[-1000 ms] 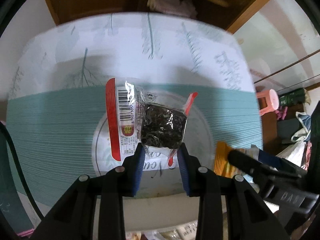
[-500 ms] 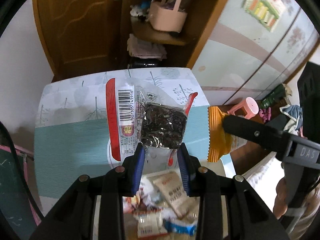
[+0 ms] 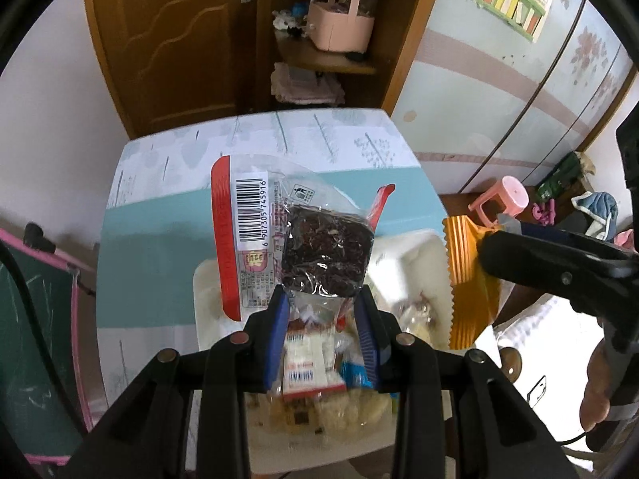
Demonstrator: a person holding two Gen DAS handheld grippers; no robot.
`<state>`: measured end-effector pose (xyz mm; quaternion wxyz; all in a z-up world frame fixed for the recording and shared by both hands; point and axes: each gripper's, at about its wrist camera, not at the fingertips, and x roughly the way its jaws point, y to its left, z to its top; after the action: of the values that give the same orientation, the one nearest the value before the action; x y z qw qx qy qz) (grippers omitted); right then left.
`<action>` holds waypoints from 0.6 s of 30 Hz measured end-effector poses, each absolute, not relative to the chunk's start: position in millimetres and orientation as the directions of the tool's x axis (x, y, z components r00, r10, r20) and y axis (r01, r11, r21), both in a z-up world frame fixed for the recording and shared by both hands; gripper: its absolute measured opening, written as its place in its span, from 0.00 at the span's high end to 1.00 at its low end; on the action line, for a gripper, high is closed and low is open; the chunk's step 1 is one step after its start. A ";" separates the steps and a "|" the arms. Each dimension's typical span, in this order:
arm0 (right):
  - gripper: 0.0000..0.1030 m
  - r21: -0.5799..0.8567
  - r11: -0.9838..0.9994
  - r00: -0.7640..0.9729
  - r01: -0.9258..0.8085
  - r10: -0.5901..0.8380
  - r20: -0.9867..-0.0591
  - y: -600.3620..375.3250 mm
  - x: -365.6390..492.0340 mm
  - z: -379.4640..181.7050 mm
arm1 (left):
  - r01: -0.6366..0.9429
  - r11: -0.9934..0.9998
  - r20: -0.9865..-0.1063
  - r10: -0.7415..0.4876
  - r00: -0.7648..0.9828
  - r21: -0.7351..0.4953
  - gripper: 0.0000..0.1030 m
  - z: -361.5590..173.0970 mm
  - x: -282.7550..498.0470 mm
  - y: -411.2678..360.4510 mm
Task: Organize snacks
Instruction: 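Release the OATS bar into the tray with the right gripper while the left releases the seaweed packet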
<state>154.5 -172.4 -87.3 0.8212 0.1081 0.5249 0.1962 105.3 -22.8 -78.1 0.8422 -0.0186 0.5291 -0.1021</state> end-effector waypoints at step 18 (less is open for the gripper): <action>0.07 0.371 0.915 0.293 -0.158 0.402 -0.867 -167.2 138.7 -118.7 | 0.119 0.989 -0.906 -0.133 0.402 -0.092 0.21 -92.7 78.2 -31.7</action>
<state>138.7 -167.2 -118.7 0.7969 0.1076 0.5679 0.1757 78.2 -31.7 -92.7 0.8372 -0.0065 0.5417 -0.0753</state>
